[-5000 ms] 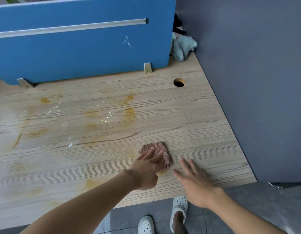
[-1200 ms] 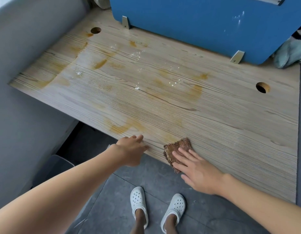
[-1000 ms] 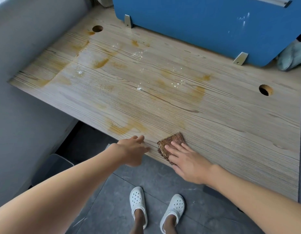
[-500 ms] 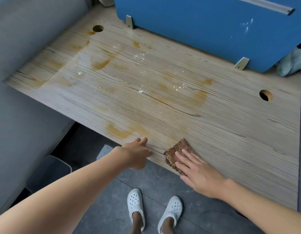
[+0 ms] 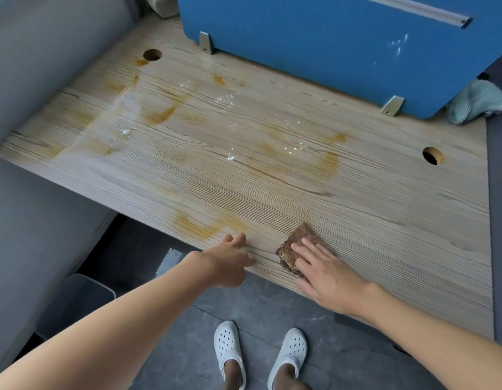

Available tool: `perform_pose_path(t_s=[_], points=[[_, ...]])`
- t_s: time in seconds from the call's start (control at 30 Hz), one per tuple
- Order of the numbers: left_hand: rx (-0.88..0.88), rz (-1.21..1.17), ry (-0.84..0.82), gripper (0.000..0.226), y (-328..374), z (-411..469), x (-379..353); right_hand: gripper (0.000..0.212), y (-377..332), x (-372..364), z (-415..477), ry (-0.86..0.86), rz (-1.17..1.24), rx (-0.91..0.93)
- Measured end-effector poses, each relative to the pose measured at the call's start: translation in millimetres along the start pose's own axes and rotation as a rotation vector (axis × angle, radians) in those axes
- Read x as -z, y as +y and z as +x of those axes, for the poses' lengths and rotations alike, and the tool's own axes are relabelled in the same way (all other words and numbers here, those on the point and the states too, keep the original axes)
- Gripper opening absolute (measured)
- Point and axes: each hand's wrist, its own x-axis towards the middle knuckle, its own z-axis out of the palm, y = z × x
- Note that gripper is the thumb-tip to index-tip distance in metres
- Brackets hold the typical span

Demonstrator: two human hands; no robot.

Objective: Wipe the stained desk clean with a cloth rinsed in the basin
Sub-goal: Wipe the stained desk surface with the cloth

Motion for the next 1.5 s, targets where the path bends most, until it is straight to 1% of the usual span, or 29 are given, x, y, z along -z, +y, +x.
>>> perform_pose_path(t_s=[0.03, 0.1, 0.2, 0.3, 0.37, 0.4, 0.53, 0.63, 0.67, 0.73, 0.77, 0.8, 0.83, 0.9, 1.0, 1.07, 1.13, 1.17, 1.2, 1.27, 1.33, 1.4, 1.5], points=[[-0.002, 0.009, -0.017, 0.058, -1, 2, 1, 0.046, -4, 2, 7, 0.017, 0.017, -0.025], [0.001, 0.007, -0.049, 0.058, -3, 7, 2, 0.046, -7, 5, 14, 0.03, 0.041, -0.071], [-0.007, 0.007, -0.083, 0.06, -4, 9, 3, 0.054, -1, 8, -2, -0.007, -0.009, -0.062], [-0.008, 0.0, -0.093, 0.057, -6, 13, 1, 0.063, 0, 1, -18, -0.025, 0.018, -0.124], [-0.005, -0.017, -0.097, 0.053, -8, 17, 2, 0.067, 1, -5, -13, -0.088, -0.008, -0.141], [-0.003, -0.03, -0.103, 0.052, -8, 17, 3, 0.068, 0, -7, -6, -0.103, -0.032, -0.129], [0.002, -0.022, -0.128, 0.049, -6, 16, 9, 0.069, 6, 10, 25, -0.075, -0.074, -0.095], [-0.012, -0.015, -0.15, 0.053, -2, 15, 19, 0.069, 16, 13, 13, -0.09, -0.098, -0.015], [-0.018, -0.007, -0.157, 0.053, -1, 14, 21, 0.069, 22, 10, 5, -0.091, -0.14, 0.005], [-0.019, 0.001, -0.158, 0.051, 0, 14, 22, 0.07, 27, 10, -4, -0.138, -0.241, -0.014], [-0.015, -0.004, -0.152, 0.05, 0, 14, 22, 0.072, 29, 11, -2, -0.137, -0.246, -0.011], [-0.005, -0.015, -0.151, 0.05, -1, 14, 21, 0.073, 29, 15, 4, -0.162, -0.212, -0.004], [-0.002, -0.02, -0.152, 0.049, -3, 15, 19, 0.075, 27, 18, 13, -0.131, -0.155, 0.015], [-0.004, -0.033, -0.156, 0.05, -5, 17, 14, 0.078, 24, 25, 31, -0.094, -0.096, -0.036], [0.004, -0.061, -0.145, 0.053, -9, 18, 9, 0.086, 24, 26, 31, -0.1, -0.076, -0.029], [0.002, -0.074, -0.133, 0.055, -11, 18, 6, 0.085, 33, 18, 16, -0.09, -0.114, 0.004], [-0.006, -0.078, -0.117, 0.055, -12, 19, 6, 0.082, 35, 18, 8, -0.108, -0.196, -0.02], [-0.008, -0.084, -0.107, 0.055, -12, 20, 5, 0.082, 36, 20, 9, -0.121, -0.2, -0.027], [-0.004, -0.088, -0.099, 0.055, -12, 20, 4, 0.085, 35, 21, 13, -0.099, -0.167, -0.011], [-0.008, -0.071, -0.096, 0.056, -12, 21, 2, 0.093, 32, 27, 26, -0.112, -0.094, -0.032], [-0.003, -0.069, -0.093, 0.056, -11, 20, -1, 0.098, 32, 28, 37, -0.082, -0.082, -0.048], [-0.001, -0.072, -0.094, 0.056, -11, 19, -2, 0.094, 31, 26, 32, -0.08, -0.069, -0.068], [0.006, -0.046, -0.102, 0.053, -5, 13, 1, 0.078, 38, 17, 10, -0.103, -0.125, -0.042]])
